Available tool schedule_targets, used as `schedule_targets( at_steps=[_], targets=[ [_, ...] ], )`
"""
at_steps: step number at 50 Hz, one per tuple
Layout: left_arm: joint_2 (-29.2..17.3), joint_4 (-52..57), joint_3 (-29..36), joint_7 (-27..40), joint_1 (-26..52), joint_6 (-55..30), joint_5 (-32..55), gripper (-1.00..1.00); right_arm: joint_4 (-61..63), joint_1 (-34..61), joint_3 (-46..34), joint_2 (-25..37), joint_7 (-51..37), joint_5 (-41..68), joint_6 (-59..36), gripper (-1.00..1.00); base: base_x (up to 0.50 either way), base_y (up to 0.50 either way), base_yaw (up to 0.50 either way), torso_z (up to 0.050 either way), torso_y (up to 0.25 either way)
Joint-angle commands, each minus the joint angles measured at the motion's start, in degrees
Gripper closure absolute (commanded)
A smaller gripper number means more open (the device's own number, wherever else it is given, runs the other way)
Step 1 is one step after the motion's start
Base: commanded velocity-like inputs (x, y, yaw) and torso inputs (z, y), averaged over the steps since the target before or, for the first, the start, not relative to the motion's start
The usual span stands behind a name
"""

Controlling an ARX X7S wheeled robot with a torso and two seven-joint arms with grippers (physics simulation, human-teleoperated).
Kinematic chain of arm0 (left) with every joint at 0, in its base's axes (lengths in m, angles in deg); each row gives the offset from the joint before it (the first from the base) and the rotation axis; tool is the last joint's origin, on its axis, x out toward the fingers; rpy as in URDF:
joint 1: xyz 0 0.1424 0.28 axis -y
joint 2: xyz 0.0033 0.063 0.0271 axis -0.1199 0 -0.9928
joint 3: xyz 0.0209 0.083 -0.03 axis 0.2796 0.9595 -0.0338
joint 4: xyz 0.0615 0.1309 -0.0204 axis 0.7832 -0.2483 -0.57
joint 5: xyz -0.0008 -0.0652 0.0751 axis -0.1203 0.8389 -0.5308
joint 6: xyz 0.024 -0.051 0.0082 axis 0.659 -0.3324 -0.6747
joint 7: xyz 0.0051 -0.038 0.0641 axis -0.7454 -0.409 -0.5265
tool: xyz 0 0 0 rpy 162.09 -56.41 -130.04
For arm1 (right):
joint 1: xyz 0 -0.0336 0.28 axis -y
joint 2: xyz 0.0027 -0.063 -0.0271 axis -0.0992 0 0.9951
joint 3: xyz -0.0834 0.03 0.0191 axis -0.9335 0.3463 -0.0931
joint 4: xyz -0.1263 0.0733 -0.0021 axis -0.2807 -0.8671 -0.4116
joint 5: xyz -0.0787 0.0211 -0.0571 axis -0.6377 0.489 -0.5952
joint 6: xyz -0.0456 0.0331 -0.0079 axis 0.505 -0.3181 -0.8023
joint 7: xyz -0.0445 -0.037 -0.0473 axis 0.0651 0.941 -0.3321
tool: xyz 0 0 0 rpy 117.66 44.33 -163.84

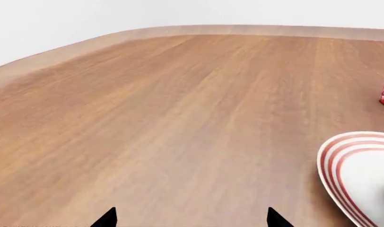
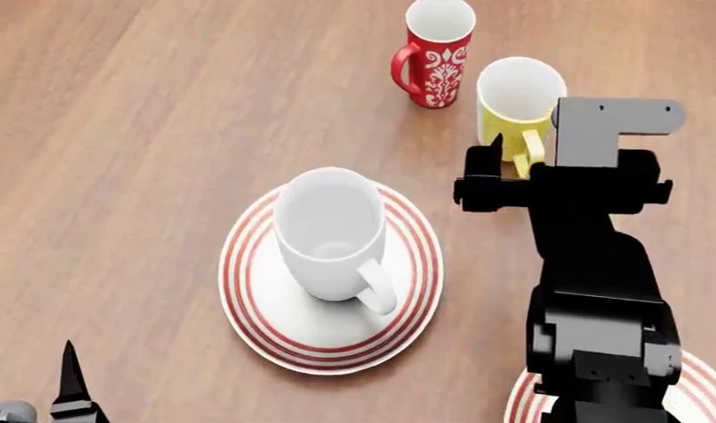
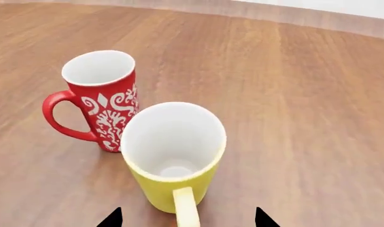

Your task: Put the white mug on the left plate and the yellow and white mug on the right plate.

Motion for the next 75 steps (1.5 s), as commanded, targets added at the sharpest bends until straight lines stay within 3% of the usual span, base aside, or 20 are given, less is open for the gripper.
schedule_targets(
  at_steps=[1,49,50,63,69,75],
  targets=[
    [1.08,0.96,-1.11,-2.81,-0.57,0.49,0.58,-1.00,-0.62,1.52,1.96,-0.89,2.05,-1.46,1.47,-1.00,0.00,0.00,0.00,0.000,0.000],
    [0.75,0.88,-0.56,-2.50,-0.51,0.77,0.99,-1.00,-0.55,1.27,1.49,-0.87,3.12,-1.22,2.92,-1.00,0.00,0.00,0.00,0.001,-0.076],
    [0.75,0.80,-0.56,-2.57,-0.45,0.83,1.04,-1.00,-0.53,1.20,1.38,-0.90,3.05,-1.29,3.07,1.00,0.00,0.00,0.00,0.000,0.000],
    [0.75,0.56,-0.43,-2.58,-0.54,1.26,1.11,-1.00,-0.54,0.54,1.46,-0.80,2.87,-0.95,4.85,1.00,0.00,0.00,0.00,0.000,0.000],
    [0.55,0.83,-0.68,-2.47,-0.38,0.97,1.57,-1.00,1.18,-1.94,0.74,-0.54,2.48,-1.78,10.20,1.00,0.00,0.00,0.00,0.000,0.000],
    [0.57,0.56,-0.51,-2.48,-0.23,1.03,1.48,-1.00,23.70,-11.62,1.96,-0.24,3.06,0.06,3.82,1.00,0.00,0.00,0.00,0.000,0.000]
  ],
)
